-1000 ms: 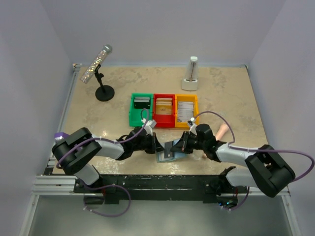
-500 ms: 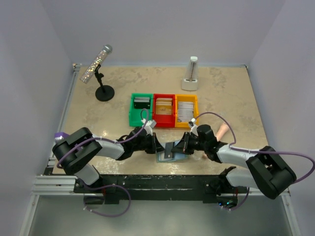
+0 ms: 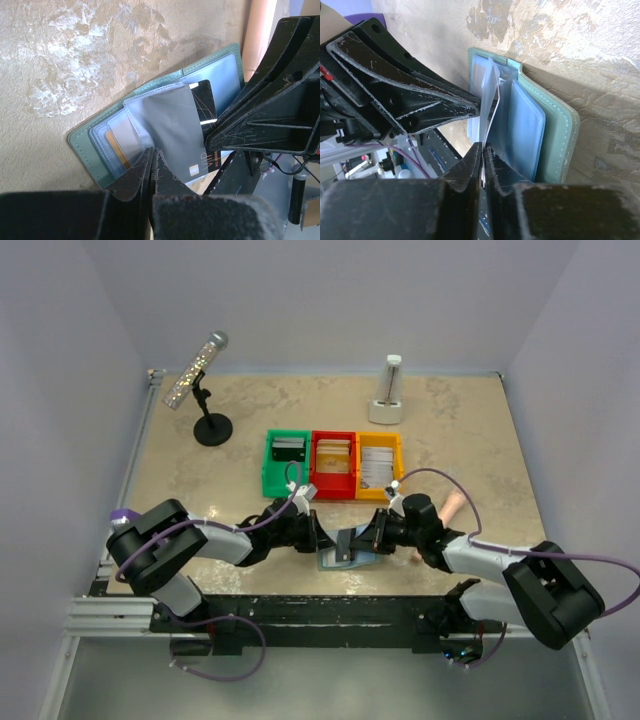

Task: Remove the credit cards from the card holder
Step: Remove the credit card from the card holder, then place the credit card in the storage box.

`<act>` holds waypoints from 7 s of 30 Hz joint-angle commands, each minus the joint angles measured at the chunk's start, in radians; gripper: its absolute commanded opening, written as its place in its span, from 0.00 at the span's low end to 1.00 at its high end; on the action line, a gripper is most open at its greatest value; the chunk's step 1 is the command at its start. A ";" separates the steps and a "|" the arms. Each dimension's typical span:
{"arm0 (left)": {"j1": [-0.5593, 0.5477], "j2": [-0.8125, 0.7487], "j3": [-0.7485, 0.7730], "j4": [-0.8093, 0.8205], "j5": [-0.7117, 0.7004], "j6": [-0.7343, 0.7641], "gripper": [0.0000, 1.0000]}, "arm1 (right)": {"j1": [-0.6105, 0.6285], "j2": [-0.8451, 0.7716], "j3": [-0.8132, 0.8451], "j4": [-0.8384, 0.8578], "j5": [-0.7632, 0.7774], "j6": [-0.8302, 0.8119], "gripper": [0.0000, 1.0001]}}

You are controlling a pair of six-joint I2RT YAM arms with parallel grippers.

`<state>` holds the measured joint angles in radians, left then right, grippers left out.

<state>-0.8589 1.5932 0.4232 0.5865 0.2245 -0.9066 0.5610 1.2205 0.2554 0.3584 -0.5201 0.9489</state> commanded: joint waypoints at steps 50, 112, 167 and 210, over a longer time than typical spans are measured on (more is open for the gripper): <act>-0.006 0.100 -0.041 -0.205 -0.076 0.048 0.00 | -0.006 -0.010 0.047 0.034 -0.112 -0.024 0.08; -0.003 -0.475 0.131 -0.560 -0.063 0.163 0.75 | -0.007 -0.388 0.478 -0.923 0.135 -0.509 0.00; -0.002 -0.743 0.170 -0.413 0.677 0.345 0.41 | 0.358 -0.121 0.883 -1.207 -0.290 -0.908 0.00; 0.037 -1.012 -0.139 0.129 0.161 0.080 0.00 | 0.135 -0.558 0.306 -0.087 -0.027 -0.190 0.45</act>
<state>-0.8249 0.5957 0.3164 0.4221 0.4068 -0.7216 0.6987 0.6479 0.5995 -0.0601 -0.5480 0.6014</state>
